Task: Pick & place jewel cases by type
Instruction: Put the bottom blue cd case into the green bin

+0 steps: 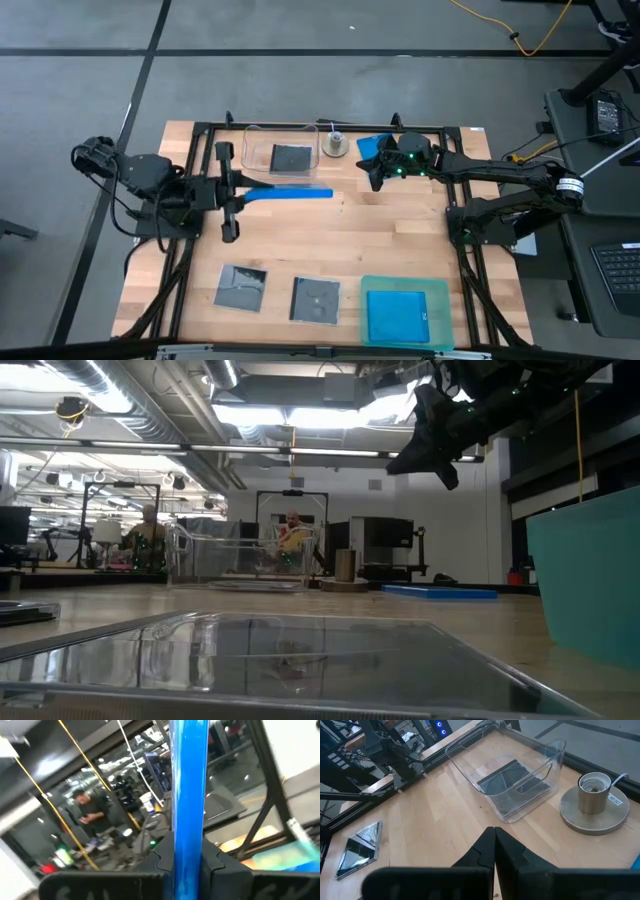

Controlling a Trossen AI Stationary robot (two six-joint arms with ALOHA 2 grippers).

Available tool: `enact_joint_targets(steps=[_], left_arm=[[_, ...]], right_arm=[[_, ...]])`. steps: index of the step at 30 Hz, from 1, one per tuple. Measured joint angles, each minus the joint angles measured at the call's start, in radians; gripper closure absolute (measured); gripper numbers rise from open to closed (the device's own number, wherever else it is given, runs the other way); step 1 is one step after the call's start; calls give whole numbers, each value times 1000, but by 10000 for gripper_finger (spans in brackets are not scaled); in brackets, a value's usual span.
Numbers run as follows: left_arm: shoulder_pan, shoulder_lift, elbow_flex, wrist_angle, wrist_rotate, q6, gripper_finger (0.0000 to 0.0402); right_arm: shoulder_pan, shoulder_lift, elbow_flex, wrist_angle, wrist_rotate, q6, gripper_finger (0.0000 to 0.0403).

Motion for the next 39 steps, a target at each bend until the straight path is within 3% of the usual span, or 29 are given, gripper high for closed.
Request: enact_joint_targets(steps=[7,17,39], left_arm=[[55,0,0,-17,100,-241,379],[126,0,0,-17,166,-541,379],[251,0,0,-286,165,-1516,377]], right_arm=[[0,0,0,0,0,-31,395],[0,0,0,1,0,-57,395],[5,0,0,26,-3,-246,395]])
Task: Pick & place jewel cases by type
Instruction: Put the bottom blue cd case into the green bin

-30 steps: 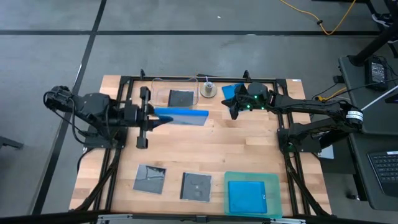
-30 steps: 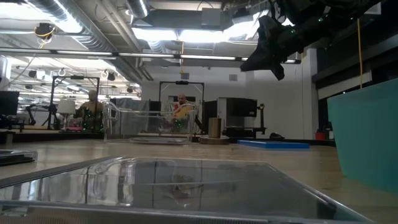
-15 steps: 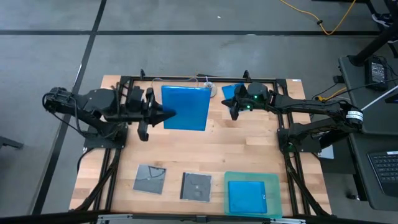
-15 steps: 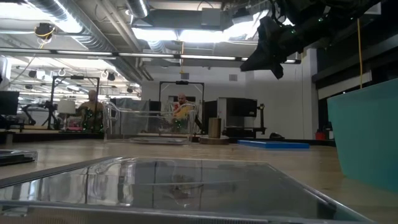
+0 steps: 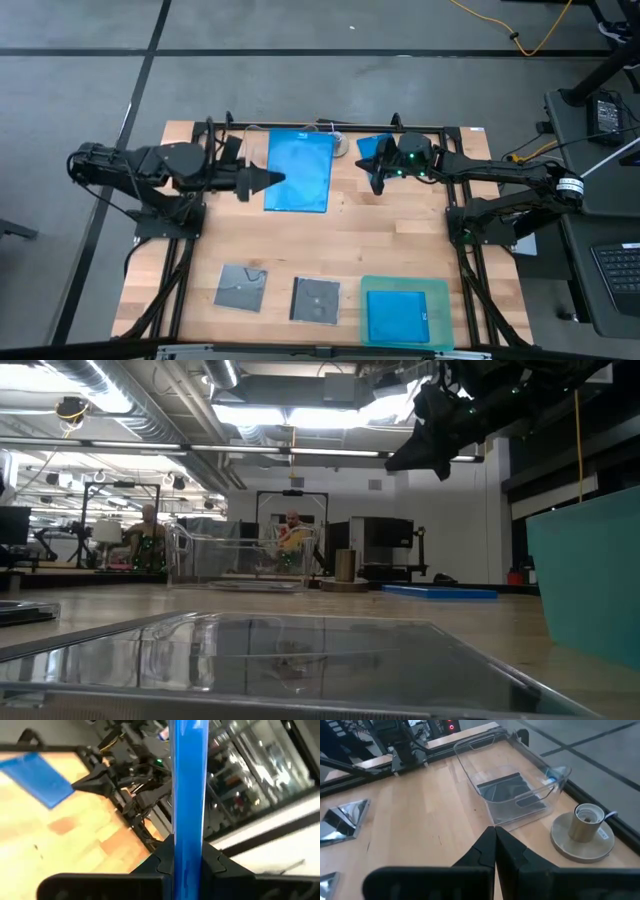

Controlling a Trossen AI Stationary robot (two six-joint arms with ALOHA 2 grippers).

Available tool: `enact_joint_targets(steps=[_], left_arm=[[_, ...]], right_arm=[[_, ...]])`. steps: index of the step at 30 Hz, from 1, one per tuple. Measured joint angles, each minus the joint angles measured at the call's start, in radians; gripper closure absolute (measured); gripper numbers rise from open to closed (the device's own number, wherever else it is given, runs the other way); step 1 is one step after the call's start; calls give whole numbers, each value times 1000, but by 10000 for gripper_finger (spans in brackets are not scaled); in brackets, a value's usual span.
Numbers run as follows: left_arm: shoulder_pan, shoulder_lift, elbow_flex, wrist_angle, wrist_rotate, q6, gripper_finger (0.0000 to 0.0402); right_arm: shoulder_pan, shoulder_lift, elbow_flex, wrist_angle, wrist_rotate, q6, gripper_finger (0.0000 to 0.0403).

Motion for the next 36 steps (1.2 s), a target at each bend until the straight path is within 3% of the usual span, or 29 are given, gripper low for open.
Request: enact_joint_targets(steps=[5,11,20,27,36], left_arm=[[38,0,0,-1,-25,-117,376],[83,0,0,-47,-25,-116,376],[120,0,0,-92,-18,68,375],[128,1,-53,-93,-18,210,375],[128,8,-144,28,-34,424,375]], right_arm=[[0,0,0,7,0,-51,395],[0,0,0,55,0,-68,395],[0,0,-1,175,-34,47,385],[-2,0,-1,286,-112,191,340],[-8,0,-1,465,-215,465,246]])
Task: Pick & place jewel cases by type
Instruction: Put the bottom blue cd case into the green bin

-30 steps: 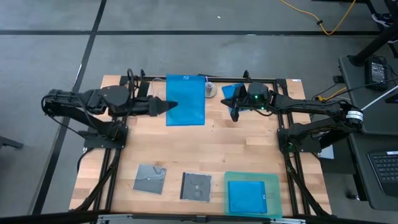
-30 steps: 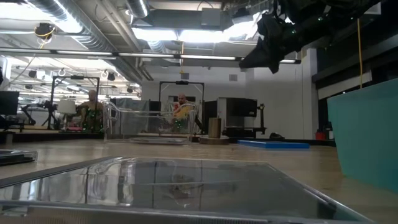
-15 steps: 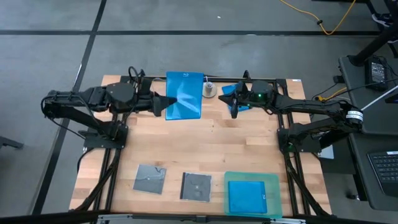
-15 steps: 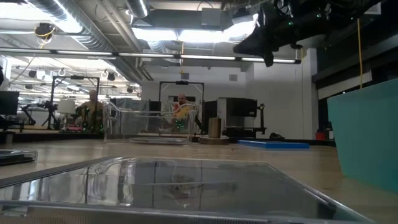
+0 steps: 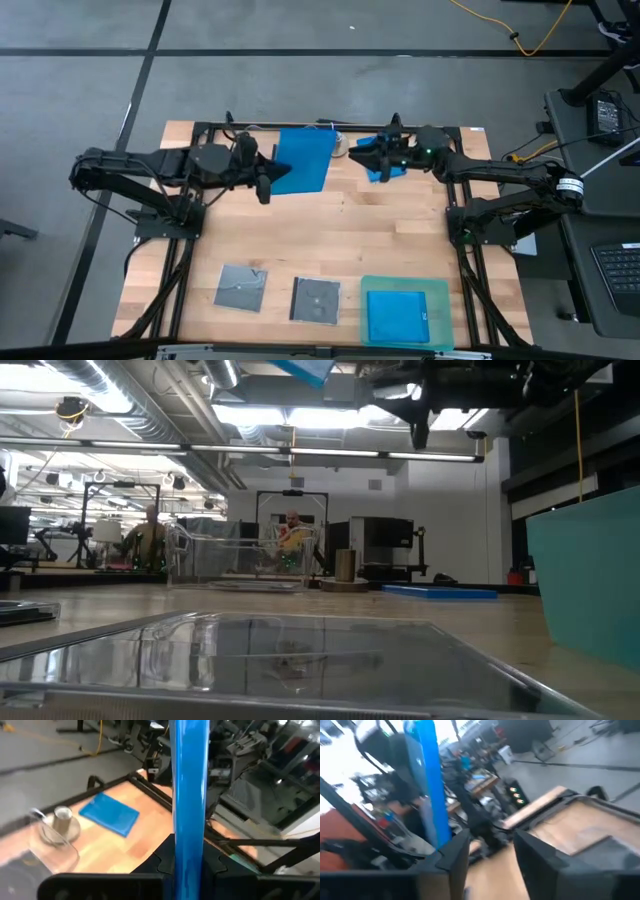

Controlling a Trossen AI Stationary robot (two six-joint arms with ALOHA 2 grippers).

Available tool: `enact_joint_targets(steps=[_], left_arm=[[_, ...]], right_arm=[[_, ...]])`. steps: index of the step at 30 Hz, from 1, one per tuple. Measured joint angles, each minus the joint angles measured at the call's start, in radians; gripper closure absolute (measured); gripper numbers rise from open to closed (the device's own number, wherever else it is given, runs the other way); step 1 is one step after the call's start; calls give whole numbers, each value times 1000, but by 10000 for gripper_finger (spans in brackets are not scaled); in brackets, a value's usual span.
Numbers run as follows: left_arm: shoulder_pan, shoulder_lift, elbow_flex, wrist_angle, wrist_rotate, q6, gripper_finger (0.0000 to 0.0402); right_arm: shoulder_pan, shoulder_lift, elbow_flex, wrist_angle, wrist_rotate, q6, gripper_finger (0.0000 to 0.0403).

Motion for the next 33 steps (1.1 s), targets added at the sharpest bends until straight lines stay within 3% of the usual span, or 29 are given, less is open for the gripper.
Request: enact_joint_targets(steps=[7,13,22,33], left_arm=[[22,0,-7,62,9,148,375],[46,0,-7,106,60,181,375],[92,13,-7,168,132,181,375],[162,121,-7,318,273,139,378]], right_arm=[[0,0,0,131,-48,201,181],[0,0,0,244,-63,225,145],[0,0,0,250,-58,196,135],[17,1,0,269,-55,97,134]])
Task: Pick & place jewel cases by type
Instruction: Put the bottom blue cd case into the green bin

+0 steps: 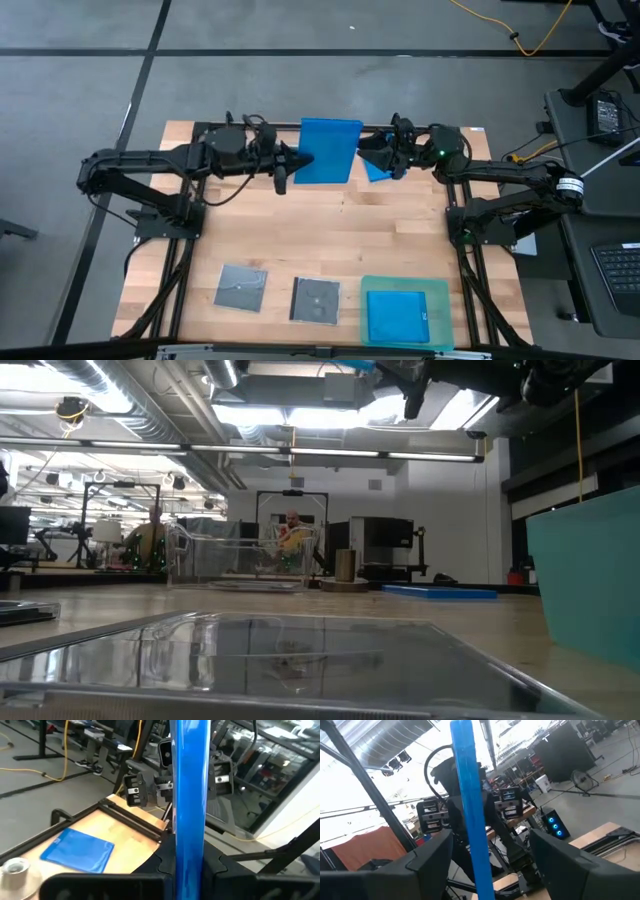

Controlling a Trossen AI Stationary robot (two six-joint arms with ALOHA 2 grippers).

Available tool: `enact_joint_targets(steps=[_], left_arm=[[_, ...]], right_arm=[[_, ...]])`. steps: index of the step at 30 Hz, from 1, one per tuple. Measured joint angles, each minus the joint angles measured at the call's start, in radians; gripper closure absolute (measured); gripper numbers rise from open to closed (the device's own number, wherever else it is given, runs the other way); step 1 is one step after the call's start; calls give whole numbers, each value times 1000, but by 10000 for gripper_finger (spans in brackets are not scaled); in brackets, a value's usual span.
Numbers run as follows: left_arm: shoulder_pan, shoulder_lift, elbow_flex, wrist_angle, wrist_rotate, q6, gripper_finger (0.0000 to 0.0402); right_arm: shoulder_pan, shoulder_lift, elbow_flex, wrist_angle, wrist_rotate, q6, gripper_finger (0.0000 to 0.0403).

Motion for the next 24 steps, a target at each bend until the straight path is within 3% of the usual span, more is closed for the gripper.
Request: enact_joint_targets(steps=[8,11,24], left_arm=[[60,65,0,73,102,-38,378],[73,74,0,88,118,-42,378],[113,74,0,90,152,-37,370]], right_arm=[[0,0,0,0,0,-8,136],[0,0,0,-1,0,-7,153],[-6,1,1,-3,2,-71,346]])
